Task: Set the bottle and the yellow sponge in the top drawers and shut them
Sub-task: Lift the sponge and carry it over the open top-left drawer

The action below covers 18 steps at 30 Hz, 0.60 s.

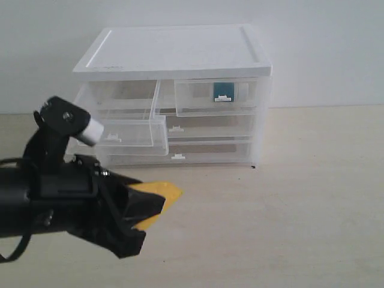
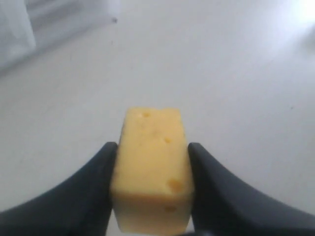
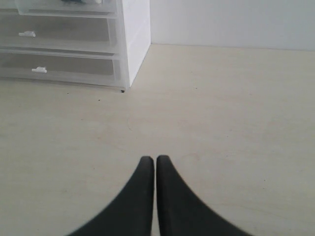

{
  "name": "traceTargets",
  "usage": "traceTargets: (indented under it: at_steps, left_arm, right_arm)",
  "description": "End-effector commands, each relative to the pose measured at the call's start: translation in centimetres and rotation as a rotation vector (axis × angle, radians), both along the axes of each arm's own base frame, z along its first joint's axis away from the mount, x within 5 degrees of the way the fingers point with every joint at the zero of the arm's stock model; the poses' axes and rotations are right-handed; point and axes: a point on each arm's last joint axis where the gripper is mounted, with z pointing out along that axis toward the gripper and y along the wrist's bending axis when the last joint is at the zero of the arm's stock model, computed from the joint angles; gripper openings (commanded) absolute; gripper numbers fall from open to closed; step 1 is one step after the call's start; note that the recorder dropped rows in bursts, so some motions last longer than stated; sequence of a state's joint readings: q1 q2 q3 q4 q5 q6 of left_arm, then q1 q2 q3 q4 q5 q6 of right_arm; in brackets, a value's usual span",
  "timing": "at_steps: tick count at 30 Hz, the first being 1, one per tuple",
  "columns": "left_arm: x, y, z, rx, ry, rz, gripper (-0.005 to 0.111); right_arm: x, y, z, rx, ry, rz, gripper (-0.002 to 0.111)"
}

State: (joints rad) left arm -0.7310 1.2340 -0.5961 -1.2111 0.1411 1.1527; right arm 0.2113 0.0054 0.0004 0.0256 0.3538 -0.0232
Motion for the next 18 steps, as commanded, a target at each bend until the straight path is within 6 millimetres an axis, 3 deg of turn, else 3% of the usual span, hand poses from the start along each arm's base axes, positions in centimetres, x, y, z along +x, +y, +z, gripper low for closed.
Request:
traceTargets:
  at_steps: [1,10,18]
  left_arm:
    - [0.4,-0.5,4.1,-0.078,-0.121,-0.022,0.004]
    - [2.5,-0.2,8.7,-0.002,-0.338,-0.102,0.004]
    - [6.4,2.0,10.5,0.162,-0.312,-0.2,0.004]
  right_arm:
    - [0.0,0.0,0.1,-0.006,-0.014,-0.003,0.0]
    - [0.0,0.0,0.1,-0.006,-0.014,-0.003,0.0]
    - [0.0,0.0,0.1,-0.006,-0.014,-0.003,0.0]
